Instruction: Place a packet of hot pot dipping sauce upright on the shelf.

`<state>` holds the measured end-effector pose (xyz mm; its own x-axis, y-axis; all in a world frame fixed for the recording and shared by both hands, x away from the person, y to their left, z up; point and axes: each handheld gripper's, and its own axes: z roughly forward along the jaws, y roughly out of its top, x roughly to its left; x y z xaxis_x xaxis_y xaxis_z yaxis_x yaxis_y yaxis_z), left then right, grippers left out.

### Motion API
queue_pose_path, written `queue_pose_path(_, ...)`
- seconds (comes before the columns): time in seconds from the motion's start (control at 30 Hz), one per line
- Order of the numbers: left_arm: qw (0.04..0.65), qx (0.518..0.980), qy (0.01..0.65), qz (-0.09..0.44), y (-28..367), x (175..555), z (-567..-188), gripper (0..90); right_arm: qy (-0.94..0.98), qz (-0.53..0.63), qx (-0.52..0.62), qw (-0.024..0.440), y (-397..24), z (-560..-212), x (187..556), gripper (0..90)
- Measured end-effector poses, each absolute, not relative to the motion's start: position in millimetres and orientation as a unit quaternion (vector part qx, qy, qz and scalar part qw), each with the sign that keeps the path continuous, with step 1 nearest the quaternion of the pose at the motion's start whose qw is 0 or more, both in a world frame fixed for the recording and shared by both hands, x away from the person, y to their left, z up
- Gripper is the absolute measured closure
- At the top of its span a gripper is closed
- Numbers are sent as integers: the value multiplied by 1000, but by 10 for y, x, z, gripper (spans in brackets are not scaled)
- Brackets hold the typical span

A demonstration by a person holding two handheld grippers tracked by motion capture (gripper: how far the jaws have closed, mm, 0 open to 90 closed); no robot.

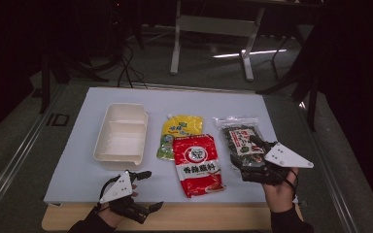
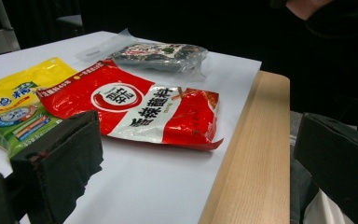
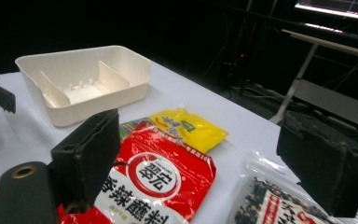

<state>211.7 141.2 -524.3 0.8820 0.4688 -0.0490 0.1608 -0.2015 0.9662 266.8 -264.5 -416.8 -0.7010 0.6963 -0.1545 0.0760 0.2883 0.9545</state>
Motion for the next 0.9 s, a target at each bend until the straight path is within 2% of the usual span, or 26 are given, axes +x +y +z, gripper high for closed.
queue_pose_path(0.23, 596, 765, 206, 131, 1414, 2113, -5240, 22, 750, 546, 263, 266, -2608, -4162, 2856, 121)
queue_pose_path(0.37, 596, 764, 208, 128, 1417, 2120, -5245, 22, 761, 554, 256, 222, -2560, -4158, 3012, 101)
queue_pose_path(0.53, 597, 765, 209, 127, 1416, 2120, -5247, 22, 766, 552, 258, 202, -2488, -4190, 3139, 100)
queue_pose_path(0.9, 594, 767, 209, 125, 1415, 2125, -5255, 21, 786, 533, 255, 182, -2342, -4269, 3460, 102)
